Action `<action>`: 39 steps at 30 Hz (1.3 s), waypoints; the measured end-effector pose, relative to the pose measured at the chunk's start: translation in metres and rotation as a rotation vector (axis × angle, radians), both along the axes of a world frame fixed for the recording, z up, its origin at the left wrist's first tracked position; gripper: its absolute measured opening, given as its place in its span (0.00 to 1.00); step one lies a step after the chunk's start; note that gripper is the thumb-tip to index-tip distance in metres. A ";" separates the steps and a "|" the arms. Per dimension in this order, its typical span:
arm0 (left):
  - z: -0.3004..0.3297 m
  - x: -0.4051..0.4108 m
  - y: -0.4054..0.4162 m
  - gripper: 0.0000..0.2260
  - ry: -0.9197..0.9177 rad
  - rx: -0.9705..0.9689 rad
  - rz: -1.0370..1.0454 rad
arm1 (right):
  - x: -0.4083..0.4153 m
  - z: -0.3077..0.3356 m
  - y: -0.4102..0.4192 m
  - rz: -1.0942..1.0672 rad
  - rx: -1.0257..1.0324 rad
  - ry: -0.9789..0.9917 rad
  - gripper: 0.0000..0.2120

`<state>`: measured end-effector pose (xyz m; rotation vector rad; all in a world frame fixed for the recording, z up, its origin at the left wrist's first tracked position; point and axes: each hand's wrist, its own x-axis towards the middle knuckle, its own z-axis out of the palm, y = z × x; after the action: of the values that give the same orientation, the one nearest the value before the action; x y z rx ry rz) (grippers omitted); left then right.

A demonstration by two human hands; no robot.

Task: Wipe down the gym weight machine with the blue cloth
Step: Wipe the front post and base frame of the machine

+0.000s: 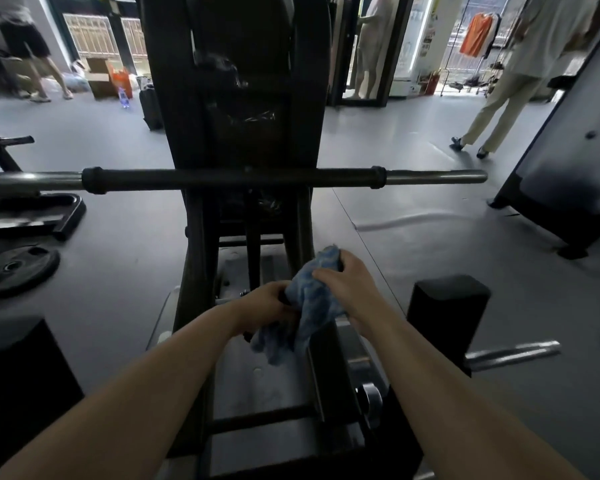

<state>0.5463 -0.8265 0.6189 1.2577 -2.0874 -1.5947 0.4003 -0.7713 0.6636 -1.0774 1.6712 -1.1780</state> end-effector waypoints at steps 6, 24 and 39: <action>0.017 0.019 -0.115 0.06 -0.049 0.188 -0.016 | 0.001 0.014 -0.112 -0.058 -0.003 0.028 0.12; -0.030 -0.024 -0.311 0.11 -0.304 -0.328 0.081 | -0.081 -0.045 -0.303 -0.172 0.118 0.212 0.12; -0.114 -0.130 -0.413 0.12 -0.216 -0.221 0.577 | -0.153 -0.153 -0.432 -0.313 0.324 0.424 0.09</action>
<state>0.4167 -1.2397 0.5048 1.7949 -1.7127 -0.9883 0.2469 -1.2033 0.5104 -0.9223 2.3358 -0.8521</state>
